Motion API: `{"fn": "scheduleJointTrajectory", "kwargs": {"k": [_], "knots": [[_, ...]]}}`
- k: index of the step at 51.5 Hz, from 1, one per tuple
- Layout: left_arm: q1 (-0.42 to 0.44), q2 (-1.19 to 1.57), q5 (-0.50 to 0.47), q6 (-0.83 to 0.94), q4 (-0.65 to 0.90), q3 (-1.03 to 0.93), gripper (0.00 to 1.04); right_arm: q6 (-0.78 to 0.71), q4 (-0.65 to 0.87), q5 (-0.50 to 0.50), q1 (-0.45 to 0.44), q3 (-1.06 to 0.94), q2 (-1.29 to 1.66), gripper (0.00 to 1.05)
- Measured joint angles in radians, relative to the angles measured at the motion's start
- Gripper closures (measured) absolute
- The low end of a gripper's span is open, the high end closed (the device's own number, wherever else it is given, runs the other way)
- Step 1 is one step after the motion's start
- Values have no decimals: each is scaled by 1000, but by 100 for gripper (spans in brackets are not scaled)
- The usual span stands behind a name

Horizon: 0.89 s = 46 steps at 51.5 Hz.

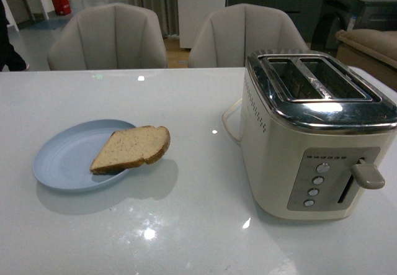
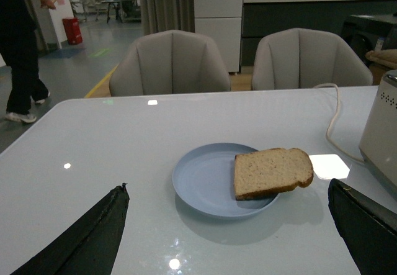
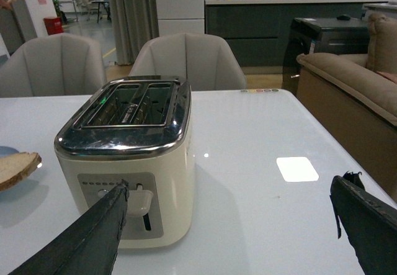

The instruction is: Left arm holds plate, right arm toasts bread

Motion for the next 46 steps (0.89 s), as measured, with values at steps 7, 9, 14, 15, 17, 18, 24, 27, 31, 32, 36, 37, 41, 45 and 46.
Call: {"fn": "scheduleJointTrajectory", "kwargs": {"k": [7, 9, 14, 15, 17, 18, 24, 27, 31, 32, 36, 37, 41, 45, 46], "knots": [[0, 0, 0, 0, 0, 0, 7, 0, 0, 0, 0, 0, 0, 6], [0, 0, 0, 0, 0, 0, 7, 0, 0, 0, 0, 0, 0, 6], [0, 0, 0, 0, 0, 0, 7, 0, 0, 0, 0, 0, 0, 6], [0, 0, 0, 0, 0, 0, 7, 0, 0, 0, 0, 0, 0, 6], [0, 0, 0, 0, 0, 0, 7, 0, 0, 0, 0, 0, 0, 6], [0, 0, 0, 0, 0, 0, 7, 0, 0, 0, 0, 0, 0, 6], [0, 0, 0, 0, 0, 0, 7, 0, 0, 0, 0, 0, 0, 6], [0, 0, 0, 0, 0, 0, 7, 0, 0, 0, 0, 0, 0, 6], [0, 0, 0, 0, 0, 0, 7, 0, 0, 0, 0, 0, 0, 6], [0, 0, 0, 0, 0, 0, 7, 0, 0, 0, 0, 0, 0, 6], [0, 0, 0, 0, 0, 0, 7, 0, 0, 0, 0, 0, 0, 6], [0, 0, 0, 0, 0, 0, 7, 0, 0, 0, 0, 0, 0, 6], [0, 0, 0, 0, 0, 0, 7, 0, 0, 0, 0, 0, 0, 6], [0, 0, 0, 0, 0, 0, 7, 0, 0, 0, 0, 0, 0, 6], [0, 0, 0, 0, 0, 0, 7, 0, 0, 0, 0, 0, 0, 6]]}}
